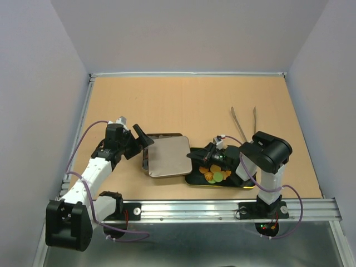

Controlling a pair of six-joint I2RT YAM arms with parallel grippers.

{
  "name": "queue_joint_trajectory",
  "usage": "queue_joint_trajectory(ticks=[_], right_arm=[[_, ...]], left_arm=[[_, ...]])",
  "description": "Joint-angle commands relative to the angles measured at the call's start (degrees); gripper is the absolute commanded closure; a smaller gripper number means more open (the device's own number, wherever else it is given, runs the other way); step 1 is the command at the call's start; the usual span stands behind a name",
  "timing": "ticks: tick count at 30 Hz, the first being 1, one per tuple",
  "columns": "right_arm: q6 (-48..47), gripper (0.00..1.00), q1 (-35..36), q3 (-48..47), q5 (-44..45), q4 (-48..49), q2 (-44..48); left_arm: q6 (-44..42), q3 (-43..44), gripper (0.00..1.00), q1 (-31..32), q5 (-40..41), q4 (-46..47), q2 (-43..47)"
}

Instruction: Pack the cookies

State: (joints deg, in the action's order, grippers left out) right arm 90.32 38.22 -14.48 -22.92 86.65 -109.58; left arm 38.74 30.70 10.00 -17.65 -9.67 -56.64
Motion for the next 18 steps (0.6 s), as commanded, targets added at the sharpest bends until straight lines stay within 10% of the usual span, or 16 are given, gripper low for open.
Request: queue_joint_trajectory(ticks=[1,18], right_arm=[[-0.6,0.92,-0.2,0.9,0.9,17.4,-3.1],[-0.1,0.90,-0.2,-3.9,10.2,17.4,-7.8]], left_arm=[[-1.3,-0.4,0.02,-0.2,-1.2,1.8,-0.2],[-1.8,-1.0,0.02,-0.2,-4.5,3.6,-0.4]])
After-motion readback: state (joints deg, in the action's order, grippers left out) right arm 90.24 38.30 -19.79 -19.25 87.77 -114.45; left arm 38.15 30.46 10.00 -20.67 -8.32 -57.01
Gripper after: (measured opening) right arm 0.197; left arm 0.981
